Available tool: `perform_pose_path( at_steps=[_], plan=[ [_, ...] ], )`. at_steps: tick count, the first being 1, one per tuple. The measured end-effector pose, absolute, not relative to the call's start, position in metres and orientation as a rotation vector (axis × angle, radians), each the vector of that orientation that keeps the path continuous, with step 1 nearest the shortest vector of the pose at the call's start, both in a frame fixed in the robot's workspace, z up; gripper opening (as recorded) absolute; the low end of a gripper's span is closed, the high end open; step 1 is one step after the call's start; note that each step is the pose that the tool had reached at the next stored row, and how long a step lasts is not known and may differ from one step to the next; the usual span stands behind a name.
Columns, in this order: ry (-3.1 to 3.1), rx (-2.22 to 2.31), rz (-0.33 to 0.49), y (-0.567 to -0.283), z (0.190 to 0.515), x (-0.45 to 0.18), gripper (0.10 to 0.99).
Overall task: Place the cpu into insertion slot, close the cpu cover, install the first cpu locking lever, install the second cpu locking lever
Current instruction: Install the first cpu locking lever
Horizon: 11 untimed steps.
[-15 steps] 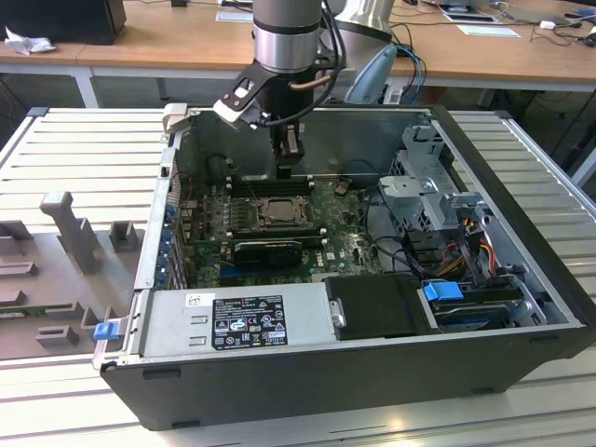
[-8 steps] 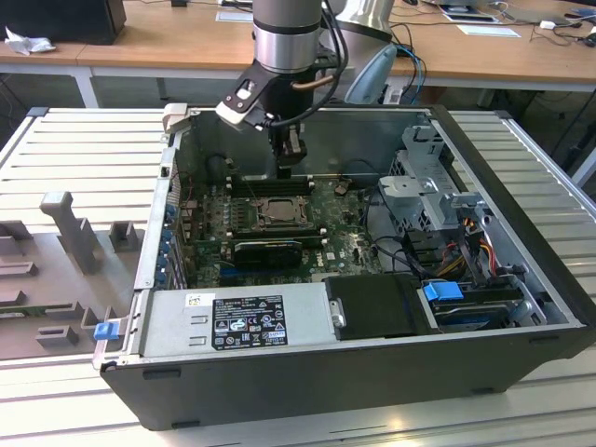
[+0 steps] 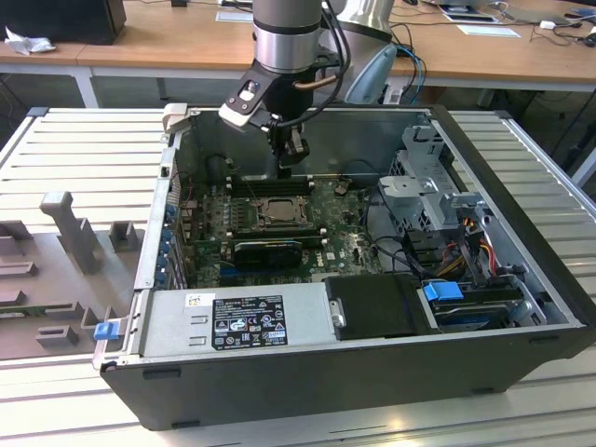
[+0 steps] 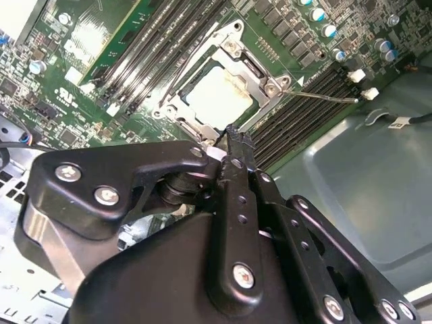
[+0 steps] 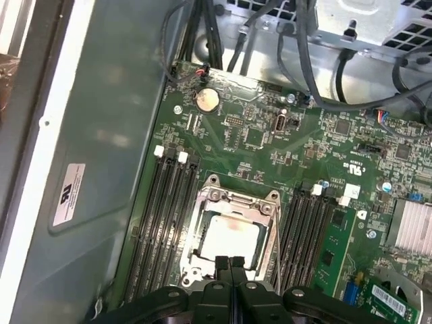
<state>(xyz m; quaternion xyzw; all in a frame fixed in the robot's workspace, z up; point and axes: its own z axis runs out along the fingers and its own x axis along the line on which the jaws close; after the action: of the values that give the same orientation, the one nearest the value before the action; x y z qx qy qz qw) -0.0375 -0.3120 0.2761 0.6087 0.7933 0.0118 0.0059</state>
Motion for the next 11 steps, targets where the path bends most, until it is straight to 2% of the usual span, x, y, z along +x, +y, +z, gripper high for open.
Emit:
perform_pose_path(
  at_steps=[11],
  plan=[
    [2.571,1.787,0.038,-0.312,0.2761,-0.0375,0.106]
  ],
)
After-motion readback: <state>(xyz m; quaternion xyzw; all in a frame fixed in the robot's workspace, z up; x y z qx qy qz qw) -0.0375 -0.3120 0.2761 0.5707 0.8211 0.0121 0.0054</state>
